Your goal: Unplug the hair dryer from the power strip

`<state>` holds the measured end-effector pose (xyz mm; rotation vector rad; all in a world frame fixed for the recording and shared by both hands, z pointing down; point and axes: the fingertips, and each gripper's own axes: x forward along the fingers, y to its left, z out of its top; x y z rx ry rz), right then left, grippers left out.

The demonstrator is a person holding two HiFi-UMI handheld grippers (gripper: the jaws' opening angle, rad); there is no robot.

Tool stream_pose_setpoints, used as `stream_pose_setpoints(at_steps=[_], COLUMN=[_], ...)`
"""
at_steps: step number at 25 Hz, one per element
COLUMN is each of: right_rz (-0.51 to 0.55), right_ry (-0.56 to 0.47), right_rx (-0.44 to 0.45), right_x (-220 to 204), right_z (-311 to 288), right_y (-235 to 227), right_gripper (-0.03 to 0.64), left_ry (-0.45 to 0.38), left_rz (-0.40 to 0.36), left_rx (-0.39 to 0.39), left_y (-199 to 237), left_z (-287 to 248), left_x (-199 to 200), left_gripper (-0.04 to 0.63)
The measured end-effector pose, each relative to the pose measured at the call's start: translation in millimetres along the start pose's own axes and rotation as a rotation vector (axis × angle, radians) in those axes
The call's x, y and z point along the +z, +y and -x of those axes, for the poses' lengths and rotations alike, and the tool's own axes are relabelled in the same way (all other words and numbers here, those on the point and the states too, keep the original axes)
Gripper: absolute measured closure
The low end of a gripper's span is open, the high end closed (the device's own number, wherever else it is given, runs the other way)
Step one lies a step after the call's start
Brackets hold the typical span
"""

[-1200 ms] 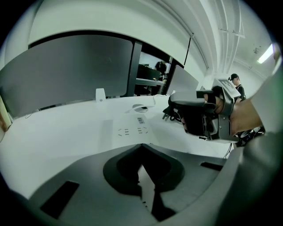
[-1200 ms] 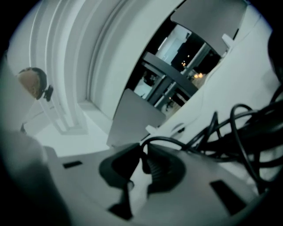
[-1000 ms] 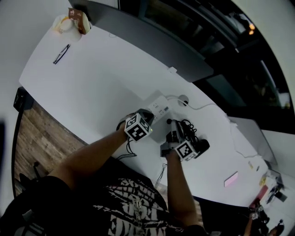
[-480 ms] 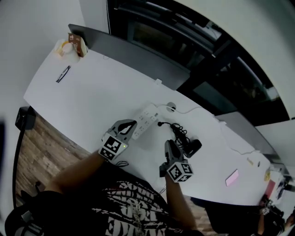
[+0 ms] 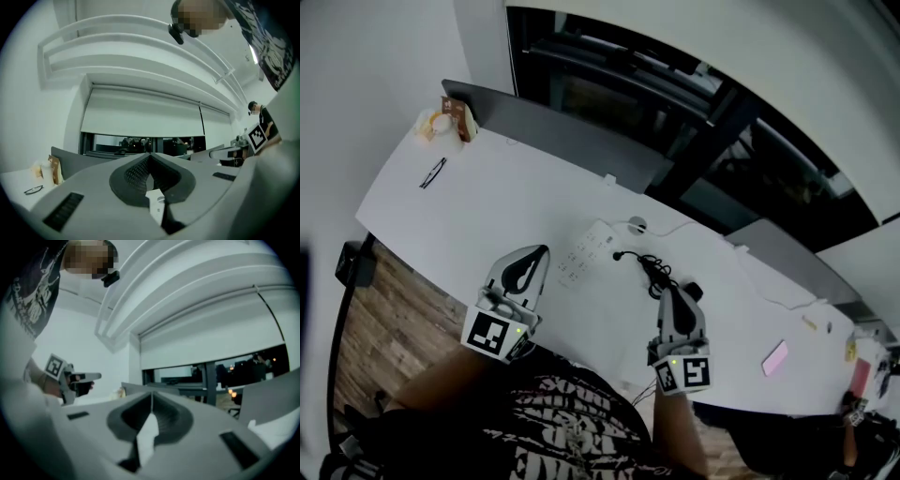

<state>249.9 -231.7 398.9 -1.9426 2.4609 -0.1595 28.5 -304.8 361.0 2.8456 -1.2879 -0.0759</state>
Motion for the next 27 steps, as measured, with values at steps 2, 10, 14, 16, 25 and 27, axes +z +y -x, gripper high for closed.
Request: stream_pose_setpoints(at_steps=[2, 10, 14, 16, 25, 27], right_rz=[0.015, 0.020, 0.018, 0.017, 0.005, 0.000], right_ry=[-0.010, -0.032, -0.056, -0.063, -0.074, -0.084], right_rx=[0.004, 0.040, 0.061, 0.068, 0.070, 0.069], right_x=[6, 13, 18, 19, 23, 26], right_z=[6, 21, 26, 28, 29, 32], right_y=[3, 14, 17, 18, 18, 15], right_gripper=[0.580, 0.581, 0.581, 0.581, 0.581, 0.581], left_ry=[-0.028, -0.064, -0.070, -0.074, -0.052, -0.048], left_rz=[0.001, -0.080, -0.100, -0.111, -0.141, -0.145], left_rx=[0.003, 0.038, 0.057, 0.063, 0.067, 0.066], left_y=[-3, -15, -20, -22, -26, -29], left_z=[5, 31, 39, 41, 49, 50], left_x=[15, 41, 46, 50, 55, 55], left_gripper=[0.569, 0.569, 0.569, 0.569, 0.569, 0.569])
